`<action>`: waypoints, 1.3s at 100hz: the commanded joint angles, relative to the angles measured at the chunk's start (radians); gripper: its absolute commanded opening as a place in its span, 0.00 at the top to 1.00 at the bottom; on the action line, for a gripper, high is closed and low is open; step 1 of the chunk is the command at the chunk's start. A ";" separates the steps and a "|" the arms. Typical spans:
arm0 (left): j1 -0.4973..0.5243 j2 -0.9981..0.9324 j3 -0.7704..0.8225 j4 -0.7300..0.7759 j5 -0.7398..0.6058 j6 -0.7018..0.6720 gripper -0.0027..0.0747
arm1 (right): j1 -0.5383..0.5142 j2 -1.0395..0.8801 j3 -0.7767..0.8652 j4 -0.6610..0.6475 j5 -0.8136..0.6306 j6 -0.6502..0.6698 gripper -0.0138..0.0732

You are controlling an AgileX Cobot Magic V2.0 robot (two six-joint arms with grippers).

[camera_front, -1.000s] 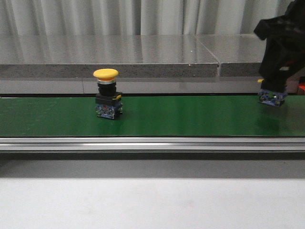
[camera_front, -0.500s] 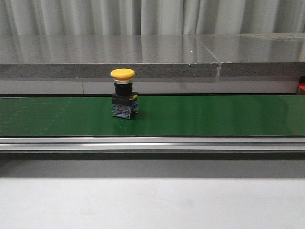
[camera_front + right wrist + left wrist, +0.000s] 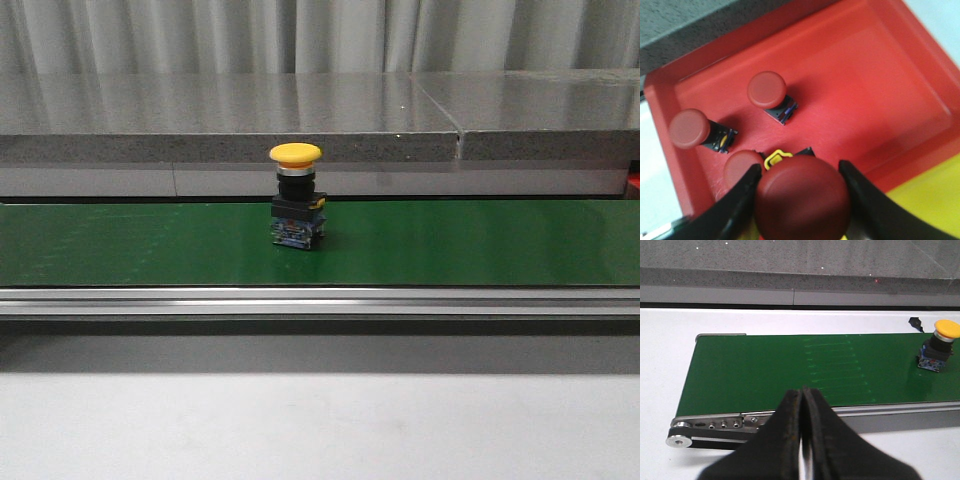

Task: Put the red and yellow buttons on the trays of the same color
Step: 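Carry the red button into the red tray and open the right gripper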

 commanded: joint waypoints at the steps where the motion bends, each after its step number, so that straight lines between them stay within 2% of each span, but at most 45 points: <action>1: -0.009 0.008 -0.027 -0.020 -0.068 -0.001 0.99 | 0.004 -0.003 -0.040 0.028 -0.093 -0.005 0.68; 28: -0.009 0.008 -0.027 -0.020 -0.068 -0.001 0.99 | 0.005 0.128 -0.071 0.027 -0.121 -0.013 0.68; 54: -0.009 0.008 -0.027 -0.020 -0.072 -0.001 0.99 | 0.005 0.178 -0.071 0.026 -0.193 -0.014 0.68; 79: -0.009 0.008 -0.027 -0.020 -0.074 -0.001 0.99 | 0.006 0.217 -0.071 0.026 -0.200 -0.014 0.67; 84: -0.009 0.008 -0.027 -0.020 -0.074 -0.001 0.99 | 0.006 0.219 -0.071 0.026 -0.203 -0.014 0.64; 91: -0.009 0.008 -0.027 -0.020 -0.074 -0.001 0.99 | 0.006 0.219 -0.071 0.026 -0.209 -0.014 0.54; 103: -0.009 0.008 -0.027 -0.020 -0.074 -0.001 0.99 | 0.006 0.219 -0.071 0.026 -0.213 -0.014 0.26; 111: -0.009 0.008 -0.027 -0.020 -0.074 -0.001 0.99 | 0.006 0.216 -0.071 0.026 -0.215 -0.014 0.12; 117: -0.009 0.008 -0.027 -0.020 -0.074 -0.001 0.99 | 0.006 0.207 -0.071 0.026 -0.215 -0.014 0.08; 130: -0.009 0.008 -0.027 -0.020 -0.074 -0.001 0.99 | 0.006 0.166 -0.071 0.026 -0.218 -0.014 0.09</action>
